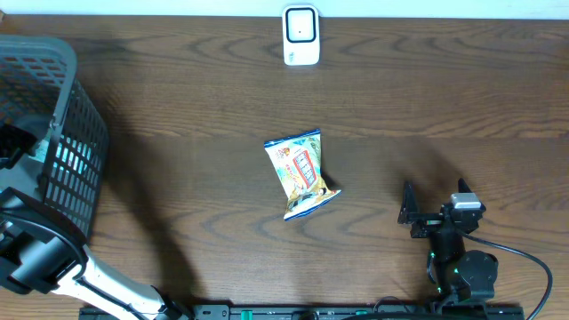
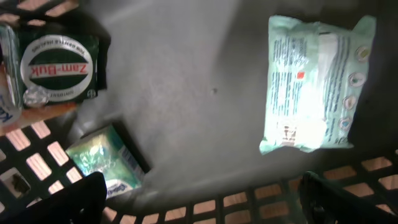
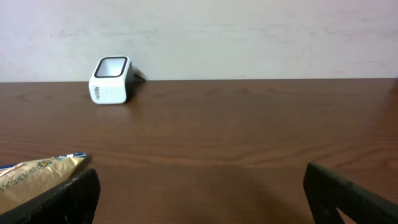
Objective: Scan the item barcode
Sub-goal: 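Return the left gripper into the basket above the mint-green packet, then grasp the mint-green wipes packet with the left gripper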
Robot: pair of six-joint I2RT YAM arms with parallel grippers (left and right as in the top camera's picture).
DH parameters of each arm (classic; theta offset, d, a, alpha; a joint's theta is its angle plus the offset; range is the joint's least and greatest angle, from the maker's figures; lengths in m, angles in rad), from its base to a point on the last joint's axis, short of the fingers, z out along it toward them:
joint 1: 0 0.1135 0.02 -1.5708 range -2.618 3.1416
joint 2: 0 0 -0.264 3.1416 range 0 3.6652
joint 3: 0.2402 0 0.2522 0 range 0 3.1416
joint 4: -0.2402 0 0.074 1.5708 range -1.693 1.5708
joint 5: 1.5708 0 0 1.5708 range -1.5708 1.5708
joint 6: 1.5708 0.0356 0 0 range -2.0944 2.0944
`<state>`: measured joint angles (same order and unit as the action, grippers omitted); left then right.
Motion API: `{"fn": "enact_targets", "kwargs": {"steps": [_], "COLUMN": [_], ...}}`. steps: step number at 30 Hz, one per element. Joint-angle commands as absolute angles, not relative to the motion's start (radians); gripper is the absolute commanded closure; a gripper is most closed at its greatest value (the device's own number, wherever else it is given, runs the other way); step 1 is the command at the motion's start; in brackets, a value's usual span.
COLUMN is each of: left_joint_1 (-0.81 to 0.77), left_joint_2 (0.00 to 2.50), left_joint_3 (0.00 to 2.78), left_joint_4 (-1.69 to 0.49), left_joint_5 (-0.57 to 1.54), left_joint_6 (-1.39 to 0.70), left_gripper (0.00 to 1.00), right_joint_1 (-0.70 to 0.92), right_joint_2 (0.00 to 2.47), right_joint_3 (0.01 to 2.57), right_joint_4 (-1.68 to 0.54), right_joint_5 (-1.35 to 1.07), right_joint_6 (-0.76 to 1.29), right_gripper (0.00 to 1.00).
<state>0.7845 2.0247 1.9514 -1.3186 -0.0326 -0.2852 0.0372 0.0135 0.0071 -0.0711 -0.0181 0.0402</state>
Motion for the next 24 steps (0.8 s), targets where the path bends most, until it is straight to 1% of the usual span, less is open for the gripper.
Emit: {"fn": "enact_targets", "kwargs": {"steps": [1, 3, 6, 12, 24], "left_joint_1": [0.785, 0.785, 0.785, 0.781, 0.727], "left_joint_2": [2.032, 2.032, 2.033, 2.033, 2.033], "left_joint_3": [1.935, 1.922, 1.868, 1.785, 1.642], "left_joint_4": [-1.298, -1.275, -1.205, -1.104, -0.906], "left_joint_5": [-0.036, -0.025, 0.067, 0.146, 0.185], "left_joint_6": [-0.290, -0.290, -0.290, -0.290, -0.289], "left_gripper": [0.02, 0.02, 0.02, 0.02, 0.02], "right_joint_1": [0.047, 0.047, 0.047, 0.047, 0.047], "right_joint_2": [0.013, 0.013, 0.013, 0.013, 0.013], "right_joint_3": [0.006, 0.006, 0.006, 0.006, 0.006], "right_joint_4": [-0.075, -0.075, -0.075, -0.075, -0.075], "right_joint_5": [-0.014, -0.014, -0.014, -0.014, -0.014], "right_joint_6": [0.028, 0.028, 0.029, 0.028, 0.028], "right_gripper": [0.01, 0.01, 0.01, 0.01, 0.01]}}
